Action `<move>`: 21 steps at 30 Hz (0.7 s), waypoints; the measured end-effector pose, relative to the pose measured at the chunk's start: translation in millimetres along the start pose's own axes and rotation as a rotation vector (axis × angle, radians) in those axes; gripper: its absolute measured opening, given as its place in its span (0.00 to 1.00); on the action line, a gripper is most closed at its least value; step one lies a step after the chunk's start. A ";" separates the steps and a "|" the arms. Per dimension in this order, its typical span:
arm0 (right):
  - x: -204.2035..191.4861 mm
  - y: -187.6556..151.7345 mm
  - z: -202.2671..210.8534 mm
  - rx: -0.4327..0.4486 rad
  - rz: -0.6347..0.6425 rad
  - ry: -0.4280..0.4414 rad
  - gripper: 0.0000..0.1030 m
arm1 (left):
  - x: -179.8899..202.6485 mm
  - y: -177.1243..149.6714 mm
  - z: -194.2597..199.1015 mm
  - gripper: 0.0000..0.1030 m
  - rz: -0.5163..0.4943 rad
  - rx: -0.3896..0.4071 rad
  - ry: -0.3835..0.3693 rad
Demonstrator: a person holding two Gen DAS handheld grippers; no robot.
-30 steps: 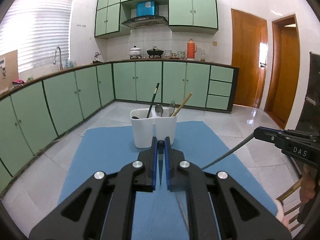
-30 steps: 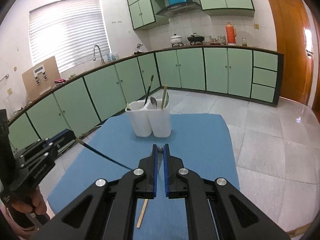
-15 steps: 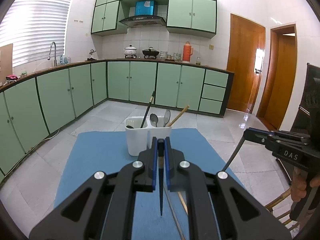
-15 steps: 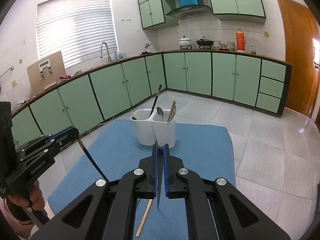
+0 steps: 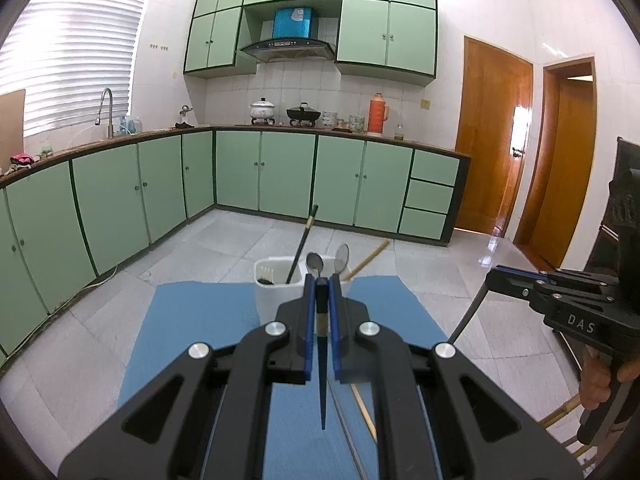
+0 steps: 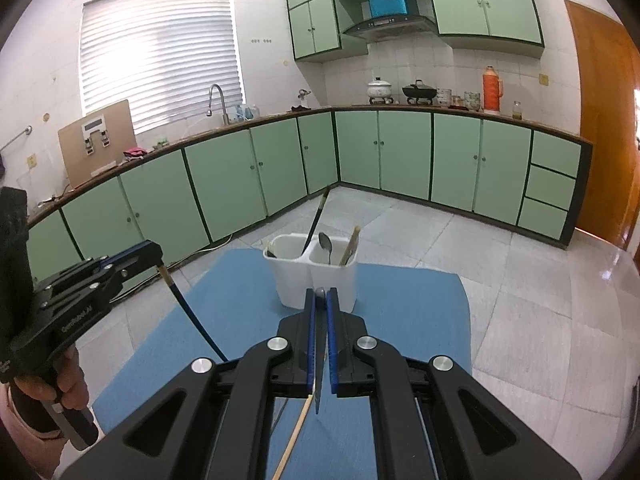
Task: Organize utensils
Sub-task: 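Lift the black chopstick to the holder with the left tool while the right carries the grey one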
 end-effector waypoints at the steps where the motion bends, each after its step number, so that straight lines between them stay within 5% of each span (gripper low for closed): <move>1: -0.2 4.4 -1.1 0.004 0.005 0.000 0.05 | -2.3 5.0 -0.8 0.06 0.000 0.009 0.002; 21: -9.1 134.6 -34.5 0.165 0.011 0.018 0.05 | -31.4 128.7 -41.1 0.06 -0.030 0.189 0.043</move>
Point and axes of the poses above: each gripper's, at about its wrist camera, not at the fingertips, and z roughly against the way its jaws point, x to its right, y to its top, the point moved 8 cm from there along -z, roughly the way its jaws point, and after that the axes turned 10 degrees about -y, right-handed, at the moved point
